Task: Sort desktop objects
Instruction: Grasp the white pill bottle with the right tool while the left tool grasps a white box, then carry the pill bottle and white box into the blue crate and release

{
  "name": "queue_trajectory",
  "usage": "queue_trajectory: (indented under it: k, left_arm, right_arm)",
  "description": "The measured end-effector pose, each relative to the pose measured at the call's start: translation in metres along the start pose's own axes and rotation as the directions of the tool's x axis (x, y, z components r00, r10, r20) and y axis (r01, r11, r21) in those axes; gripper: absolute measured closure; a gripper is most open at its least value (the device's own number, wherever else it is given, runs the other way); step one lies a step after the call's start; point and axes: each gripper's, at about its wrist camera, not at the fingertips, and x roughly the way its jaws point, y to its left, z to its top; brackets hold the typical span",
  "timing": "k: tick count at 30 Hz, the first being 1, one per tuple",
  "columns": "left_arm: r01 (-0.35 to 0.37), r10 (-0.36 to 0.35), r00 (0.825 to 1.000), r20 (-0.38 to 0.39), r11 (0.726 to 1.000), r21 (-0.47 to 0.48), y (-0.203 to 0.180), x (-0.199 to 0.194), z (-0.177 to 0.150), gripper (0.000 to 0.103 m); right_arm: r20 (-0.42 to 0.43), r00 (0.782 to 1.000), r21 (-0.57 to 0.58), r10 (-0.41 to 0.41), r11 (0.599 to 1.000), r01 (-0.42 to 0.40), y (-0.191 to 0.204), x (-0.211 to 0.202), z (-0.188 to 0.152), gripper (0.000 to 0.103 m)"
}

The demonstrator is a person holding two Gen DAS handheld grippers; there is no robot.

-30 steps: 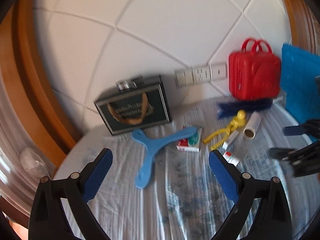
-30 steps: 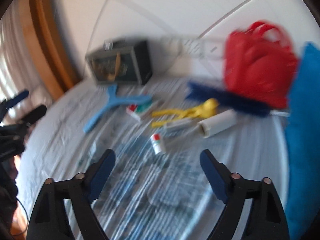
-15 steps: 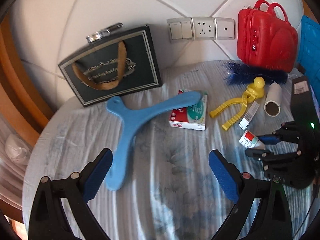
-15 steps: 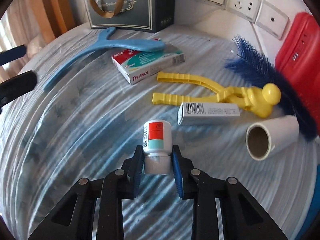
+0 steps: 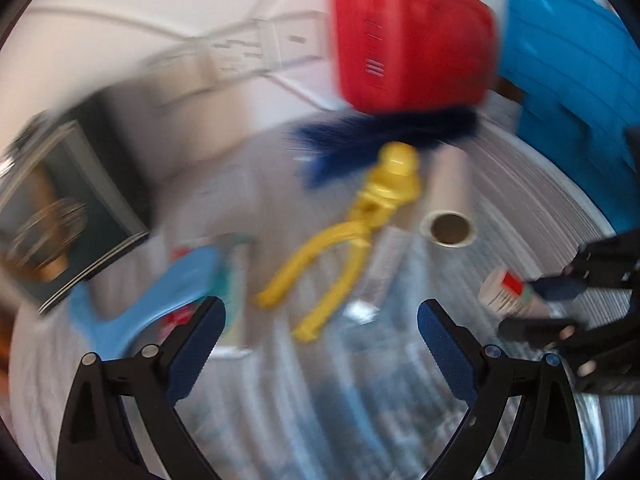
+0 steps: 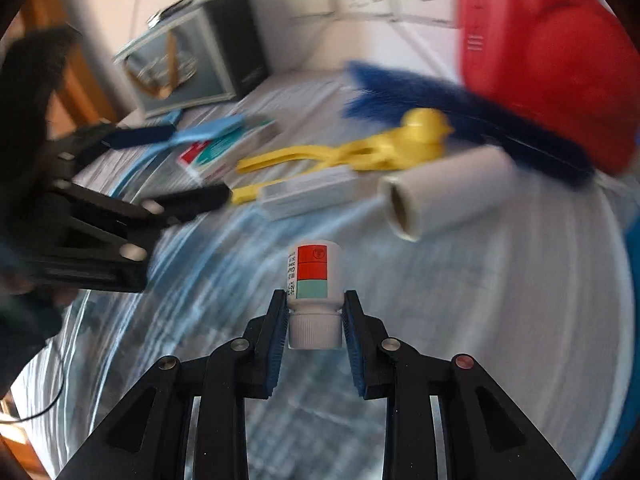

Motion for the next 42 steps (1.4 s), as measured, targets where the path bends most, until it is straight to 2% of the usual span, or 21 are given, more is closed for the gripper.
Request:
queue_trajectory:
  k: [3,4,5,6,7,8,10,11,13,15,17,23,28,29,32,37,40,42]
  left_arm:
    - [0.116,-0.114,0.993,-0.022,0.99,0.085,-0.017,0.027,0.008,0.005]
    - [0.146,-0.143,0.989,-0.043,0.985,0.089,-0.018,0.036,0.009,0.016]
    - [0.171,-0.165,0.984,-0.073,0.982,0.083,-0.019,0.046,0.01,0.034]
    - [0.181,-0.176,0.982,-0.069,0.979,0.092,-0.019,0.051,0.011,0.034]
    - [0.206,-0.201,0.978,-0.065,0.974,0.096,-0.018,0.051,0.012,0.048]
    - [0.215,-0.21,0.975,-0.071,0.972,0.089,-0.017,0.052,0.015,0.057]
    - [0.213,-0.208,0.975,-0.08,0.975,0.067,-0.011,0.054,0.019,0.075]
    - [0.21,-0.205,0.975,-0.085,0.976,0.053,-0.009,0.054,0.02,0.08]
    - [0.208,-0.204,0.974,-0.098,0.977,0.037,-0.007,0.052,0.016,0.081]
    - [0.194,-0.185,0.974,-0.131,0.98,0.055,-0.014,0.054,0.006,0.086]
    - [0.187,-0.179,0.976,-0.121,0.98,0.065,-0.019,0.05,0.0,0.086]
    - [0.162,-0.161,0.985,-0.062,0.987,-0.002,-0.024,0.02,-0.004,0.086]
    - [0.096,-0.096,0.995,0.035,0.995,-0.017,-0.042,-0.054,-0.01,0.086]
    - [0.084,-0.082,0.995,0.049,0.996,-0.025,-0.044,-0.067,-0.011,0.086]
    - [0.05,-0.044,0.994,0.104,0.997,-0.056,-0.053,-0.117,-0.018,0.086]
    - [0.025,-0.015,0.983,0.185,0.999,-0.047,-0.078,-0.189,-0.015,0.086]
    - [0.045,-0.041,0.966,0.255,0.999,-0.007,-0.106,-0.226,0.0,0.086]
    - [0.061,-0.07,0.949,0.308,0.997,0.037,-0.13,-0.251,0.014,0.086]
  right_arm:
    - [0.005,1.0,0.05,-0.013,0.999,0.012,-0.018,-0.013,-0.012,0.076]
    - [0.005,1.0,0.061,-0.012,0.998,0.011,-0.021,-0.016,-0.014,0.076]
    - [0.004,1.0,0.072,-0.012,0.997,0.012,-0.024,-0.018,-0.017,0.076]
    - [0.004,1.0,0.08,-0.013,0.997,0.013,-0.025,-0.02,-0.021,0.076]
    - [0.004,1.0,0.088,-0.013,0.996,0.012,-0.027,-0.021,-0.024,0.076]
    - [0.005,1.0,0.101,-0.01,0.995,0.01,-0.03,-0.024,-0.028,0.076]
    - [0.004,1.0,0.12,-0.01,0.993,0.009,-0.032,-0.025,-0.032,0.076]
    - [0.004,1.0,0.131,-0.006,0.991,0.005,-0.034,-0.026,-0.035,0.076]
    - [0.006,1.0,0.147,-0.001,0.989,0.0,-0.037,-0.029,-0.04,0.076]
    - [0.009,1.0,0.149,-0.001,0.989,-0.001,-0.036,-0.031,-0.042,0.076]
    - [0.016,1.0,0.148,-0.001,0.989,-0.001,-0.036,-0.03,-0.039,0.076]
    - [0.052,0.998,0.14,-0.039,0.99,0.032,-0.03,-0.045,-0.035,0.076]
    - [0.106,0.989,0.096,-0.102,0.991,0.092,-0.016,-0.079,-0.032,0.076]
    - [0.115,0.985,0.076,-0.131,0.99,0.123,-0.009,-0.09,-0.032,0.076]
    - [0.14,0.978,0.063,-0.156,0.987,0.148,0.004,-0.114,-0.031,0.076]
    - [0.226,0.946,0.047,-0.233,0.973,0.228,0.034,-0.182,-0.04,0.076]
    - [0.291,0.912,0.068,-0.289,0.957,0.281,0.05,-0.236,-0.055,0.076]
    - [0.337,0.879,0.099,-0.338,0.941,0.324,0.057,-0.281,-0.071,0.076]
